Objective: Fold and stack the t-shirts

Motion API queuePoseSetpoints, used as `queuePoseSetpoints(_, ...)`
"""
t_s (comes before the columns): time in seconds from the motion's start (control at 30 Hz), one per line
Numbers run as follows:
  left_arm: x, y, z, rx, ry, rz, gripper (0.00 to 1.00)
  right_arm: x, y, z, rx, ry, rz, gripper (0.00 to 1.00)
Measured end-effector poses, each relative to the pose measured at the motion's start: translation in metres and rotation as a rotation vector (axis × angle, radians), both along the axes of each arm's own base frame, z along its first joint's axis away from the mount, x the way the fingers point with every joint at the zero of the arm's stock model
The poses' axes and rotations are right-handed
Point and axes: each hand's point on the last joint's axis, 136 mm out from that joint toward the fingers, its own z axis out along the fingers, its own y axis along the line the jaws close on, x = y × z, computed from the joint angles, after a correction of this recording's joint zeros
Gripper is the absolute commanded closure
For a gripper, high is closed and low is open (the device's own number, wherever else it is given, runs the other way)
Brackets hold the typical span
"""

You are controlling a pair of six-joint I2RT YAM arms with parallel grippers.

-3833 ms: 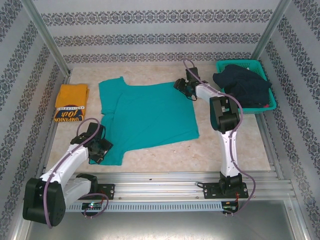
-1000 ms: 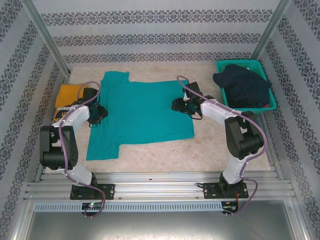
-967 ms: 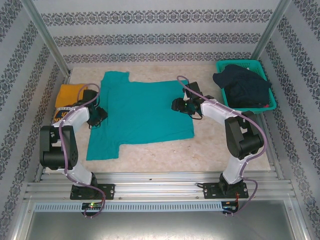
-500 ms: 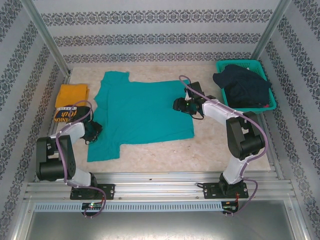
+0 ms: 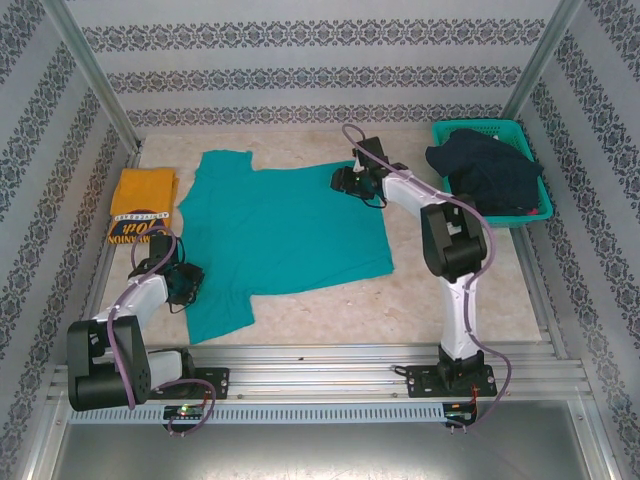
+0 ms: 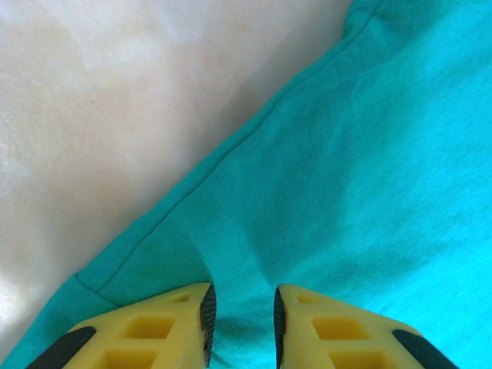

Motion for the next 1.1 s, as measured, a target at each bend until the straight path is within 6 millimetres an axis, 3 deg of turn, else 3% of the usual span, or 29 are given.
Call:
queuePoseSetpoints(0.13,0.005,0.0,0.0,-0.005,0.012,-0.004,0.67,0.011,0.001,-0.017,0.012,0.051,-0.036,0.49)
queuePoseSetpoints(0.3,0.011,0.0,0.003,-0.002,0.02,-0.034,0.65,0.015,-0.013,-0.043,0.003,0.163,-0.105,0.49)
queuePoseSetpoints(0.43,0.021,0.001,0.006,0.007,0.041,-0.076,0.64,0.017,-0.03,-0.042,0.0,0.206,-0.169,0.5)
queuePoseSetpoints(0.73,0.064,0.001,0.017,0.023,0.028,-0.16,0.57,0.032,-0.08,-0.044,-0.022,0.22,-0.281,0.48)
queuePoseSetpoints(0.8,0.075,0.0,0.029,0.039,0.0,-0.181,0.51,0.033,-0.087,-0.044,-0.037,0.214,-0.293,0.46)
queuePoseSetpoints(0.9,0.083,0.003,0.047,0.074,-0.039,-0.196,0.31,0.032,-0.096,-0.041,-0.074,0.189,-0.296,0.29)
queuePoseSetpoints(1.03,0.07,0.006,0.073,0.122,-0.079,-0.196,0.02,0.007,-0.11,-0.031,-0.156,0.171,-0.277,0.02)
queuePoseSetpoints(1.1,0.062,0.006,0.084,0.138,-0.099,-0.188,0.0,-0.006,-0.115,-0.021,-0.193,0.151,-0.258,0.02)
